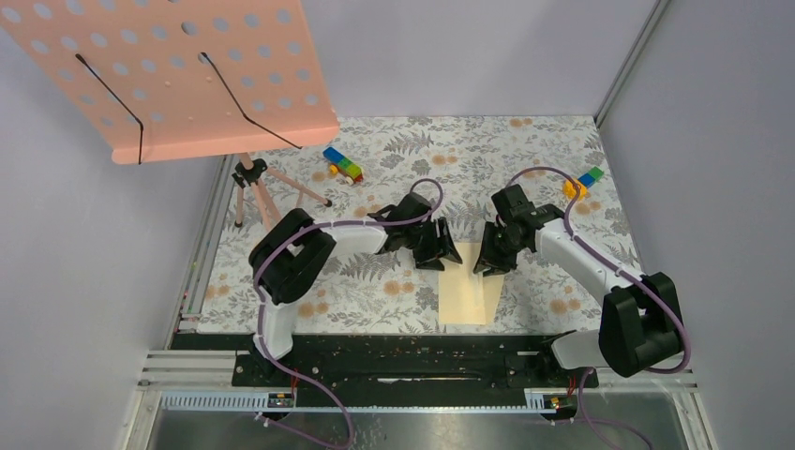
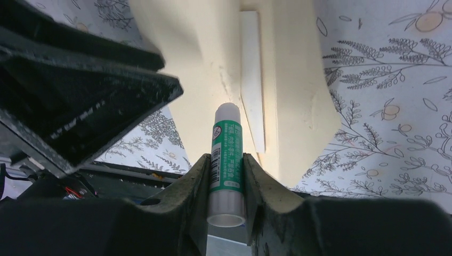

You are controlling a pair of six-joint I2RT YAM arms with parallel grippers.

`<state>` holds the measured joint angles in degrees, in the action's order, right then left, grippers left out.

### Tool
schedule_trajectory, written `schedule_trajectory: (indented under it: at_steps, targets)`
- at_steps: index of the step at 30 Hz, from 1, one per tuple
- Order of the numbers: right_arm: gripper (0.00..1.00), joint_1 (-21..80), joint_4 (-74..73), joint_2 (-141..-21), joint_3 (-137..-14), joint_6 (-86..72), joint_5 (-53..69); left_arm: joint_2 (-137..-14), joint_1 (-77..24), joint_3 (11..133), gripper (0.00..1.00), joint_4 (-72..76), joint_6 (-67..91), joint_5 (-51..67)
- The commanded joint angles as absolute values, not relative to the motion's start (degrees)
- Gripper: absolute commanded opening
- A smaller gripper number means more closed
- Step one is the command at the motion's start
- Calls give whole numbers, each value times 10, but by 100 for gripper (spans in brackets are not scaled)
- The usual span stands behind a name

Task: Place the letter into the envelope and seal it
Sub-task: Adjust the envelope at the center of the board.

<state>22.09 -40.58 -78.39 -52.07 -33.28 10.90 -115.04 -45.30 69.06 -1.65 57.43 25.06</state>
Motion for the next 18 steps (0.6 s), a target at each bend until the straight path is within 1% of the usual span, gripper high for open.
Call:
schedule_trajectory:
  at_steps: [1,4,9,13,18]
  targets:
    - [0,226,-397,-781,-548,-336,87,-1079,-447,645,59,-20,577,244]
    - [0,225,-415,-769,-563,-331,66,-1048,-447,638,60,-9,588,247]
    - [0,225,-443,-740,-575,-326,43,-1065,-447,686,59,-4,598,276]
    - [0,226,-466,-712,-568,-329,37,-1103,-446,738,58,-8,590,274]
    - [0,225,-485,-658,-536,-349,45,-1184,-435,816,59,-65,549,269]
